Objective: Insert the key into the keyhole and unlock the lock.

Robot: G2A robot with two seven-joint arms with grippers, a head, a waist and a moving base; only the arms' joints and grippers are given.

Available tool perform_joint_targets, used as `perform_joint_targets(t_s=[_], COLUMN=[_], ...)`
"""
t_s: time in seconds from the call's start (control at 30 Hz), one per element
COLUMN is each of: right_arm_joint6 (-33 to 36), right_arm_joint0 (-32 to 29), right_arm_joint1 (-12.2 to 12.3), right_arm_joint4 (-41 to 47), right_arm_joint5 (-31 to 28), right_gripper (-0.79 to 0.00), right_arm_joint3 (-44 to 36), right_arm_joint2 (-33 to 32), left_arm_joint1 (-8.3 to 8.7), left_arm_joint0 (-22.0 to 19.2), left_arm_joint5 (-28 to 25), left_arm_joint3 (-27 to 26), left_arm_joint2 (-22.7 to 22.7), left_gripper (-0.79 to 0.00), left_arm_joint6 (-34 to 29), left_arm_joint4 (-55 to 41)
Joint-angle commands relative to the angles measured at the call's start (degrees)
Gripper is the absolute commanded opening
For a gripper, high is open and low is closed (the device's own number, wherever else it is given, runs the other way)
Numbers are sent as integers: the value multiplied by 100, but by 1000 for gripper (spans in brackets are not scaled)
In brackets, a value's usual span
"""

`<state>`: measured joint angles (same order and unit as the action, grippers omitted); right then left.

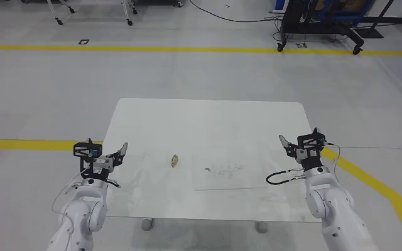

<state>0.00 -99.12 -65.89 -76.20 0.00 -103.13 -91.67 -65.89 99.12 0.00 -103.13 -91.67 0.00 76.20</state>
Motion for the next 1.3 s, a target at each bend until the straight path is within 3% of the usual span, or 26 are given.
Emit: perform_joint_targets(t_s=[0.0, 0.3, 0.43, 0.63, 0.97, 1.07, 1.27], right_arm_joint6=[0, -3, 230, 619, 625, 796, 1062], right_arm_joint0=[0, 3, 263, 883, 911, 1177, 1950], right_arm_joint1=[0, -1, -15, -85, -88, -99, -153], right_arm_joint4=[0, 15, -232, 307, 344, 728, 914], right_arm_joint5=[0, -65, -597, -1740, -1775, -2620, -3615], right_gripper=[0, 0, 0, 0, 0, 0, 0], right_arm_joint3=[0, -13, 146, 784, 812, 1148, 1950], right_arm_joint2=[0, 34, 502, 1308, 1325, 1578, 2109], left_arm_joint1=[0, 0, 0, 0, 0, 0, 0], left_arm_joint0=[0, 0, 0, 0, 0, 0, 0], left_arm_joint5=[0, 0, 0, 0, 0, 0, 0], left_arm_joint3=[0, 0, 0, 0, 0, 0, 0], left_arm_joint2=[0, 0, 0, 0, 0, 0, 0], left_gripper=[0, 0, 0, 0, 0, 0, 0], left_arm_joint6=[0, 0, 0, 0, 0, 0, 0], left_arm_joint4=[0, 0, 0, 0, 0, 0, 0])
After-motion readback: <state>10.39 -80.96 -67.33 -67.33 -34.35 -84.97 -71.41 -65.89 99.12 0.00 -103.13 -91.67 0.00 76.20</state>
